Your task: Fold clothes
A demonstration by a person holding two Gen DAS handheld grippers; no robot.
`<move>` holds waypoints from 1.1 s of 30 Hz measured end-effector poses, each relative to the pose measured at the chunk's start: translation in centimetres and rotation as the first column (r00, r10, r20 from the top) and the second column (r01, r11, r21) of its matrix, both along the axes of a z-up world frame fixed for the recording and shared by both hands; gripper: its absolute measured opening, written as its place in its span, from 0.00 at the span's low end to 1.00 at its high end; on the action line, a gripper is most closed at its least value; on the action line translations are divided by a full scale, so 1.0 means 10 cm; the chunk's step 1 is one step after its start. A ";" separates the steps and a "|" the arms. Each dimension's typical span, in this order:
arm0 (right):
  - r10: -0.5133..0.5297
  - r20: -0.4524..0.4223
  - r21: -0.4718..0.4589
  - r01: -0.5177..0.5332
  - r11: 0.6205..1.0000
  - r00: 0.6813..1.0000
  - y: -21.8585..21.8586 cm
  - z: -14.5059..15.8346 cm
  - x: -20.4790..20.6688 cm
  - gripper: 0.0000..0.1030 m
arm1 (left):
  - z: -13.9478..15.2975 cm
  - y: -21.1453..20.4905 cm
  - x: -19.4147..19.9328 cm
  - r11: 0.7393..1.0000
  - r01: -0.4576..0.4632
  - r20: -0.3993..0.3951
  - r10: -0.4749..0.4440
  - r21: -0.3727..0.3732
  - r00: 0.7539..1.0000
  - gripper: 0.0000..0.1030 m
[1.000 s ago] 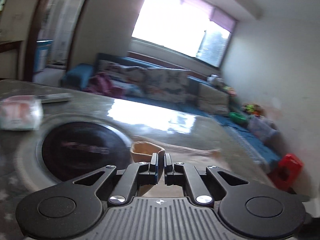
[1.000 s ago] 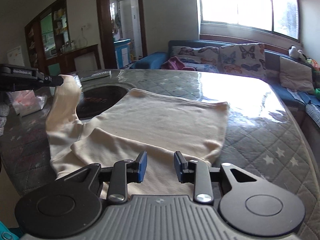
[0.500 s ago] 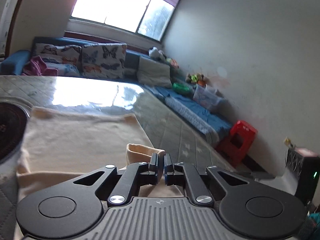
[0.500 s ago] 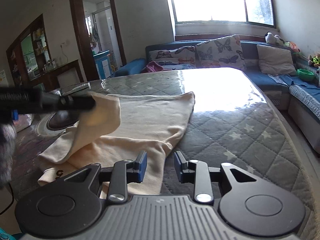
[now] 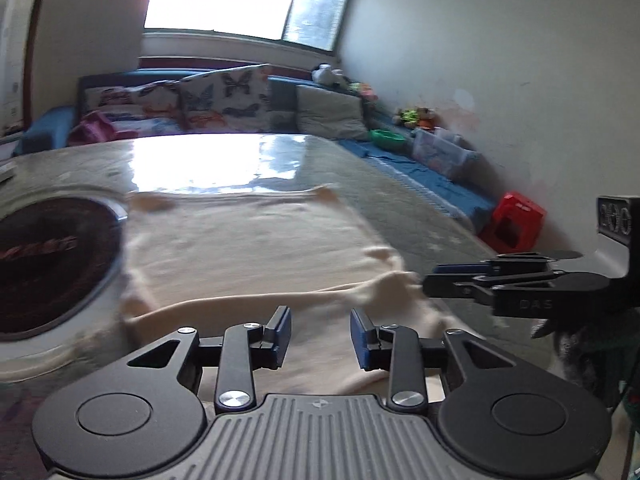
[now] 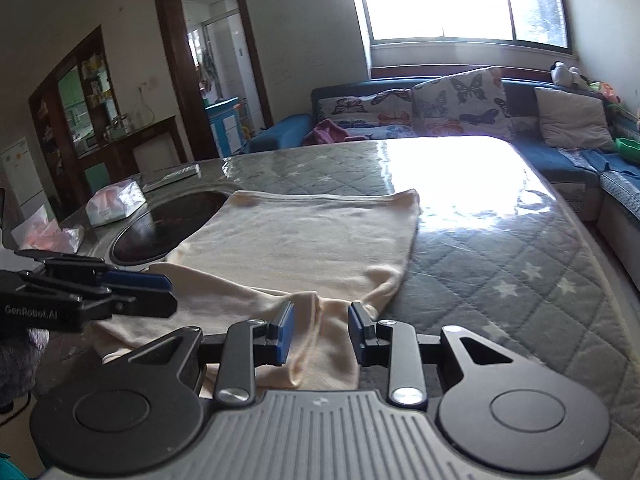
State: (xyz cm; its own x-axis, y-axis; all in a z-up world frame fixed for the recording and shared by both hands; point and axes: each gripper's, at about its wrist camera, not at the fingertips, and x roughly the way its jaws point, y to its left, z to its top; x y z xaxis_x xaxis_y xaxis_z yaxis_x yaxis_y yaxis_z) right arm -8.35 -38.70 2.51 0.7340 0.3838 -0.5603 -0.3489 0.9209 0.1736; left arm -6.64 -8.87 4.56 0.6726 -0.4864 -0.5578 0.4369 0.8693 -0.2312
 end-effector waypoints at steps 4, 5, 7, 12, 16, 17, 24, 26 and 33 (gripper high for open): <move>0.029 -0.013 -0.021 -0.029 0.999 1.000 0.16 -0.06 0.13 0.27 | -0.08 0.32 0.11 0.995 -0.099 -0.018 0.100 0.009 0.995 0.28; 0.030 -0.016 -0.026 -0.030 0.999 0.999 0.20 -0.07 0.16 0.27 | -0.10 0.39 0.14 0.993 -0.120 -0.026 0.120 0.009 0.992 0.26; 0.033 -0.010 -0.032 -0.034 0.999 0.999 0.26 -0.07 0.18 0.27 | -0.13 0.51 0.18 0.988 -0.154 -0.038 0.155 0.015 0.987 0.24; 0.075 0.036 -0.081 -0.072 0.994 0.997 0.40 0.03 0.13 0.27 | -0.11 0.63 0.19 0.986 -0.164 -0.038 0.164 -0.007 0.986 0.21; 0.109 0.055 -0.119 -0.102 0.988 0.993 0.50 0.05 0.09 0.27 | -0.05 0.47 0.18 0.996 -0.080 0.004 0.081 -0.032 0.997 0.22; 0.114 0.063 -0.131 -0.105 0.986 0.991 0.53 0.05 0.08 0.27 | -0.05 0.42 0.20 0.998 -0.064 0.008 0.064 -0.027 0.998 0.22; 0.097 0.078 -0.161 -0.083 0.983 0.992 0.54 0.03 0.08 0.27 | -0.20 0.41 0.38 0.996 -0.087 -0.040 0.087 0.006 0.995 0.21; 0.086 0.084 -0.166 -0.071 0.983 0.993 0.53 0.02 0.09 0.26 | -0.21 0.44 0.37 0.996 -0.088 -0.040 0.089 0.015 0.995 0.21; 0.065 0.137 -0.231 -0.032 0.973 0.988 0.56 0.03 0.07 0.24 | -0.25 0.47 0.36 0.995 -0.094 -0.039 0.095 0.032 0.995 0.21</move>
